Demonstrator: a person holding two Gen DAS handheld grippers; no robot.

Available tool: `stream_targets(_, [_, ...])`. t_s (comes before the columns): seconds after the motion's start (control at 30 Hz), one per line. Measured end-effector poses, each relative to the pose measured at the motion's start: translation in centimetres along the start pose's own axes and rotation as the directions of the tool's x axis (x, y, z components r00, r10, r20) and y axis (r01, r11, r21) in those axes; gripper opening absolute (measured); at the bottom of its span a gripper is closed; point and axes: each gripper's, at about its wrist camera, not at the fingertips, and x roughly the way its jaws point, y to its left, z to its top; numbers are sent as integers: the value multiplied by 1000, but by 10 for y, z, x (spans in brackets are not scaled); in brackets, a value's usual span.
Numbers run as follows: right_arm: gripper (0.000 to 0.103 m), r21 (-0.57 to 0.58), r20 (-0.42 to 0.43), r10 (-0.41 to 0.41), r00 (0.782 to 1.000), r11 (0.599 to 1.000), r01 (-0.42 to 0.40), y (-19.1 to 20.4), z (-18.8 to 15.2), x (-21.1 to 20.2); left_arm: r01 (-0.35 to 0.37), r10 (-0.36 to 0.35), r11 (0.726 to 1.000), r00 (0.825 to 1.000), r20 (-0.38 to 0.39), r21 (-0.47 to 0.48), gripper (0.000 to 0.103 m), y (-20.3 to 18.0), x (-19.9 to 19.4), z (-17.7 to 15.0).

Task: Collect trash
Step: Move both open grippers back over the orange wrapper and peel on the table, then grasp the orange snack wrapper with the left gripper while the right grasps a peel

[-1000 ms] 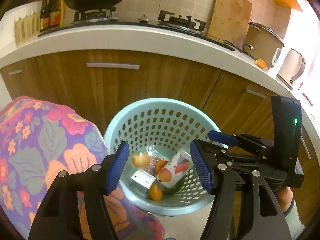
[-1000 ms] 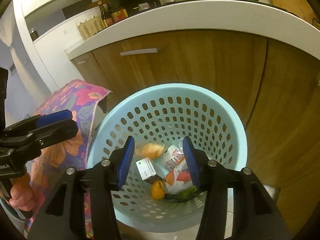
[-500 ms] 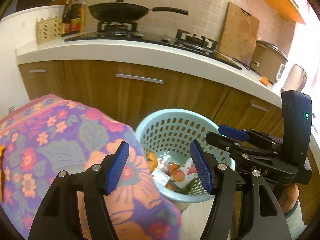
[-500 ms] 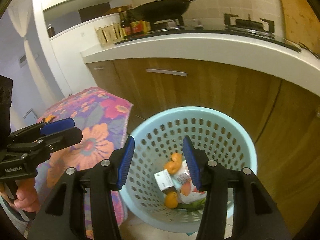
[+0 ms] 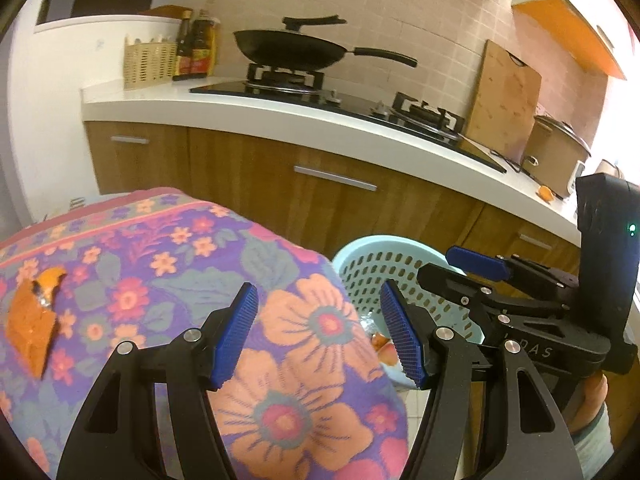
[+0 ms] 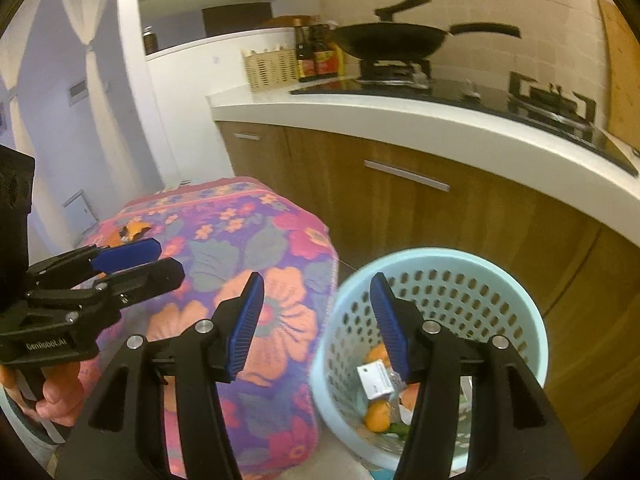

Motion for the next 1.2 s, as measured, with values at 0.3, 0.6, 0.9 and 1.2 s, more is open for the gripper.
stream_targets(0.3, [57,-70,11,60,998,996,-59,58,21,15,-66,69,996,997,46,-57,66,49,-38,-4])
stream_targets(0.6, [60,-202,7,127,992,972,-123,136,39,37,-208,220,970,971,98,-122,83,113,-89,-16])
stream_targets(0.9, [62,-250,-8,214,977,945,-209,198,57,72,-337,356,921,932,68,-196,84,188,-115,-28])
stream_targets(1.2, [62,-203,-55,278,959,938,-283,223,80,129,-398,400,895,916,-32,-204,84,215,-78,-35])
